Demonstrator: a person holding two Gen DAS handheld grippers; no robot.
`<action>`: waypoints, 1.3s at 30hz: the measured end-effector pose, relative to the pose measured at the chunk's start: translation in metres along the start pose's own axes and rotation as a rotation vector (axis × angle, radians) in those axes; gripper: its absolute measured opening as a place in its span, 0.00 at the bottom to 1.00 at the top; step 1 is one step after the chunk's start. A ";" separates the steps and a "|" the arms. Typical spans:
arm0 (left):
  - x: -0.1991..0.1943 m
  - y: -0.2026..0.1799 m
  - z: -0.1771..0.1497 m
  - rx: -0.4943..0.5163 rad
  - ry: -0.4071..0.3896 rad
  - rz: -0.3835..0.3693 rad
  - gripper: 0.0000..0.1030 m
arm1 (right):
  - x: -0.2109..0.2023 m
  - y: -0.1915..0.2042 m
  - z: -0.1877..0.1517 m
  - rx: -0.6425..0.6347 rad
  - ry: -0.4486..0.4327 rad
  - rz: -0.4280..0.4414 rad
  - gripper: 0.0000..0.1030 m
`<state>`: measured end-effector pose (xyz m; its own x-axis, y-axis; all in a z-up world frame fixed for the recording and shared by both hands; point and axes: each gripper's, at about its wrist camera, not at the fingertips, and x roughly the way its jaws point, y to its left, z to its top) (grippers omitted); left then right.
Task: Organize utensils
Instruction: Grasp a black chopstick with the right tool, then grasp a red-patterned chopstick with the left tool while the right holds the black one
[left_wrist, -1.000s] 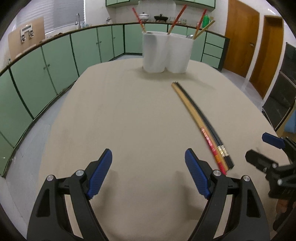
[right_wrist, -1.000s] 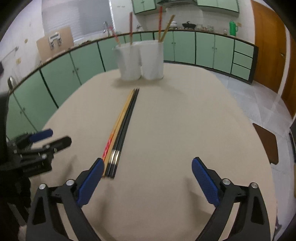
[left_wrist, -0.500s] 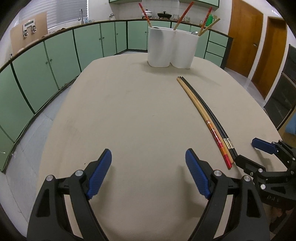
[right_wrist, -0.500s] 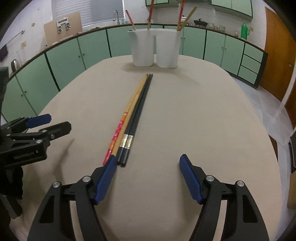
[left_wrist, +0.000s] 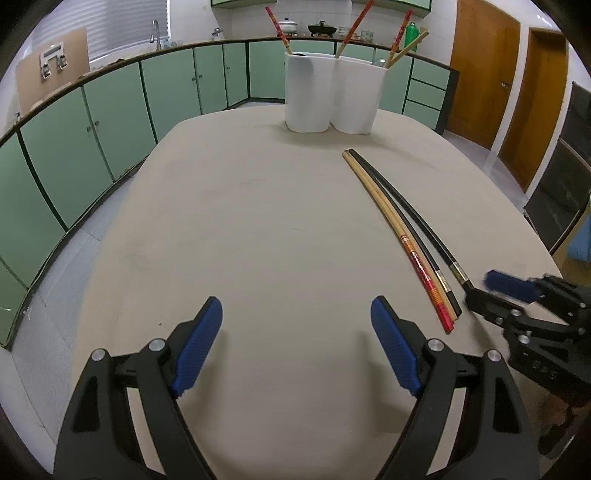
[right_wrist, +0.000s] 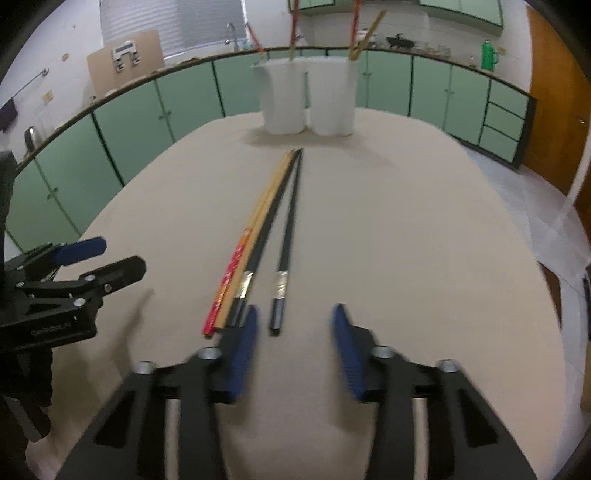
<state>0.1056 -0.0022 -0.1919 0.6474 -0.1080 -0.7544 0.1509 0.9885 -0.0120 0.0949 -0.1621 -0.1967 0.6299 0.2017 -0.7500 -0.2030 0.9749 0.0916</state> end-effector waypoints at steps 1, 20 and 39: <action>0.000 -0.001 0.000 0.002 0.001 0.000 0.78 | 0.000 0.001 0.001 -0.005 0.000 0.010 0.27; 0.017 -0.068 -0.011 0.097 0.044 -0.087 0.78 | -0.011 -0.032 -0.008 0.072 -0.015 0.012 0.06; 0.014 -0.048 -0.009 0.038 0.046 -0.012 0.75 | -0.014 -0.031 -0.015 0.052 -0.028 0.029 0.12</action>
<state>0.1007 -0.0499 -0.2082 0.6108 -0.1138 -0.7836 0.1872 0.9823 0.0033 0.0809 -0.1964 -0.1985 0.6453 0.2315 -0.7280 -0.1825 0.9721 0.1473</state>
